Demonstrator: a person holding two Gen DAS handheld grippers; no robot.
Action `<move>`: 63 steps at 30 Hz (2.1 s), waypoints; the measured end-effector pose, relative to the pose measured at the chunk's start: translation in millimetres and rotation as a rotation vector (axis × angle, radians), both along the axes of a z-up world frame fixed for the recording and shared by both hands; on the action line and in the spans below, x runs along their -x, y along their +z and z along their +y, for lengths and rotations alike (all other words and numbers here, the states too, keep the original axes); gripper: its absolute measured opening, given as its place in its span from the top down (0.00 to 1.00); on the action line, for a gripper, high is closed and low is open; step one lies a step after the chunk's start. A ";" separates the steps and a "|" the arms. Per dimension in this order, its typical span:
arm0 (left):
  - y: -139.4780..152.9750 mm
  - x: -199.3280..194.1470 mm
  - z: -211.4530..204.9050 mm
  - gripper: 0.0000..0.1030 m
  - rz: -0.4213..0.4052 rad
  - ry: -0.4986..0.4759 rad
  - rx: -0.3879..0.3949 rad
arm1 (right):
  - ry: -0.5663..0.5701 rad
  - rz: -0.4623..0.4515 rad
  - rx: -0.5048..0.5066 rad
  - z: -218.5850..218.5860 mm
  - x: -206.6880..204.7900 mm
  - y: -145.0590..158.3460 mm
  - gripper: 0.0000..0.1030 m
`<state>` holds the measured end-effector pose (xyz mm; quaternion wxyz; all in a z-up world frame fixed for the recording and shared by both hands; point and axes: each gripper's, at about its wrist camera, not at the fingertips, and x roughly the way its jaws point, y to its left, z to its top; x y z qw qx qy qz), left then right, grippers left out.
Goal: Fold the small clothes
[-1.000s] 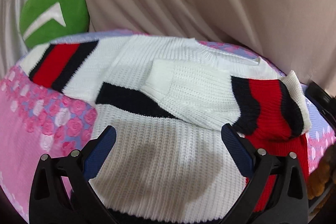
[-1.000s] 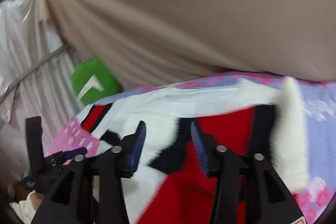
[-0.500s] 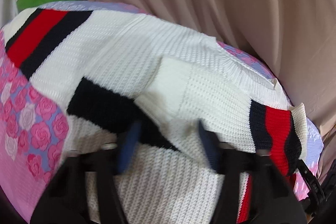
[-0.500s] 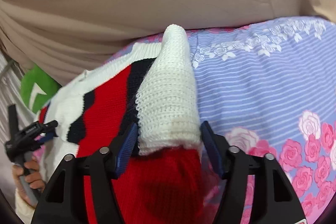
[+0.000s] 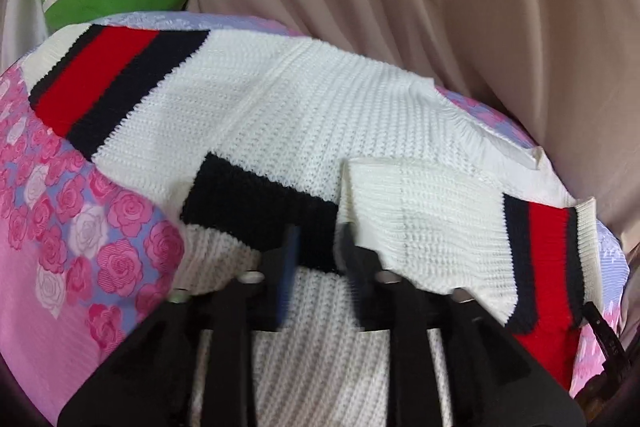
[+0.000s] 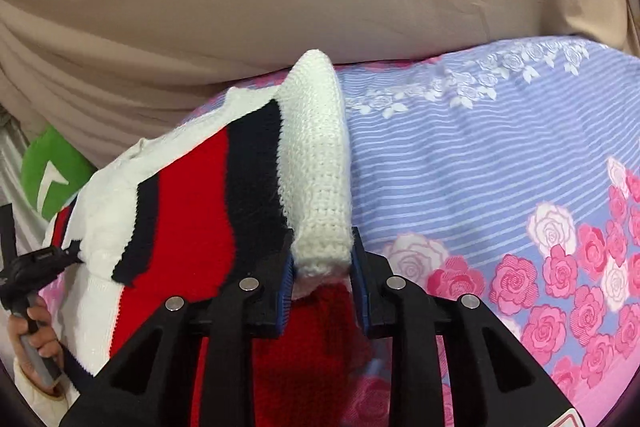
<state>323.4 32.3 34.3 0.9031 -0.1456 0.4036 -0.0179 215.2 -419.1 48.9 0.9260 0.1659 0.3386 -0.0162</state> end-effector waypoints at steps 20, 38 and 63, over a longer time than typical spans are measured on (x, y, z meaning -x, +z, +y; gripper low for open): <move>38.8 -5.2 -5.3 0.90 -0.125 0.014 -0.005 | 0.036 -0.191 -0.010 28.7 6.7 34.5 0.79; -6.0 -13.5 -10.8 0.80 -0.025 0.004 -0.164 | -0.007 0.035 0.025 43.9 -30.3 14.5 0.79; 11.9 -16.5 180.7 0.94 -0.034 0.398 0.096 | 0.205 0.010 0.147 127.3 42.5 -4.1 0.55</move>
